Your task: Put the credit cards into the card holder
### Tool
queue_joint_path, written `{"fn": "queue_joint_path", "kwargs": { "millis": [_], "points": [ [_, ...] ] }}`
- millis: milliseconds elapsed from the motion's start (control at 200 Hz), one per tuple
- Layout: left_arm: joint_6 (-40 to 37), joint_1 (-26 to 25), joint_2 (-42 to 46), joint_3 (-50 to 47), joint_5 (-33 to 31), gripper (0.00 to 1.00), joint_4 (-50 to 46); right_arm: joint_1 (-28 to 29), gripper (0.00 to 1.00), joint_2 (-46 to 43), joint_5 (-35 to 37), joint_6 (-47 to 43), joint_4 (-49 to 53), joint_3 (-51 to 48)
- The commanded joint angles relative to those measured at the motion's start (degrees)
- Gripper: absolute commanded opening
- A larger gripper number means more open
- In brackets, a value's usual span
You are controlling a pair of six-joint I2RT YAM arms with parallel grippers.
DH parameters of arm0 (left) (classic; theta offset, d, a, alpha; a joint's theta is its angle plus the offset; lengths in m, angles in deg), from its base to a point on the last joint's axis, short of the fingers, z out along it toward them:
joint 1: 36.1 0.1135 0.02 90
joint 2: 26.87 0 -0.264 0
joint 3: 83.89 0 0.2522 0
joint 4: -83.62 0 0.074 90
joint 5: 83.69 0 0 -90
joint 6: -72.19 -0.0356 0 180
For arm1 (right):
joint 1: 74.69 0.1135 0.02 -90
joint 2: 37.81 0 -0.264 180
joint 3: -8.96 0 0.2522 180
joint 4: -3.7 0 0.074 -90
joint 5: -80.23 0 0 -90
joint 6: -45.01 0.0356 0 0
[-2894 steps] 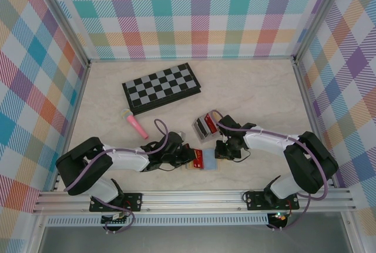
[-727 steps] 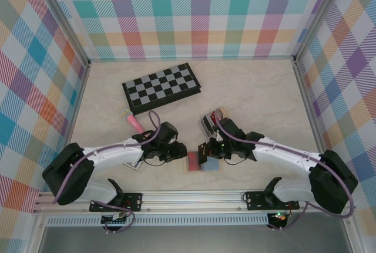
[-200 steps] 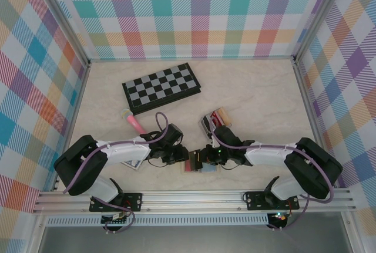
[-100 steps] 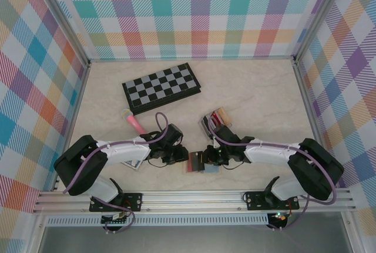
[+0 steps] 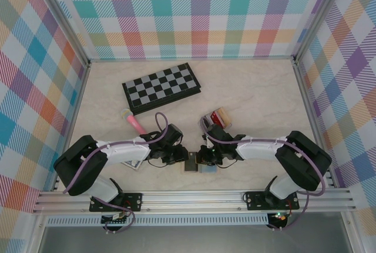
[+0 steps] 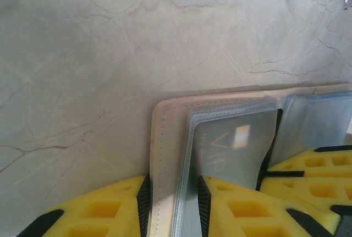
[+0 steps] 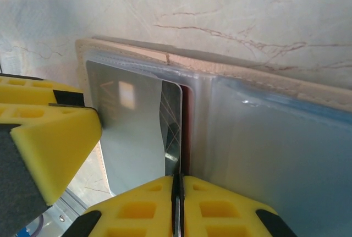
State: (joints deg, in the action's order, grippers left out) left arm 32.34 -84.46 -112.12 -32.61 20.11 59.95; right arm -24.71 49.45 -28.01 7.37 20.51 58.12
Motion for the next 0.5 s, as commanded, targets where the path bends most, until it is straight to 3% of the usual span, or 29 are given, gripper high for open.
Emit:
{"fn": "queue_joint_path", "kwargs": {
  "millis": [0, 270, 495],
  "points": [
    [0.9, -0.7, 1.7, -1.2, -0.6, 0.31, 0.5, 0.7, 0.15, -0.2, -1.5, 0.7, -1.7, 2.3],
    [0.8, -0.6, 8.7, 0.1, -7.5, 0.39, -6.5, -1.5, 0.29, -13.0, 12.9, -6.2, 20.5, 7.2],
    [-0.3, 0.5, 8.2, 7.0, -9.6, 0.54, -9.0, -12.4, 0.38, -20.9, 23.8, -13.5, 36.7, 13.5]
  ]
}}
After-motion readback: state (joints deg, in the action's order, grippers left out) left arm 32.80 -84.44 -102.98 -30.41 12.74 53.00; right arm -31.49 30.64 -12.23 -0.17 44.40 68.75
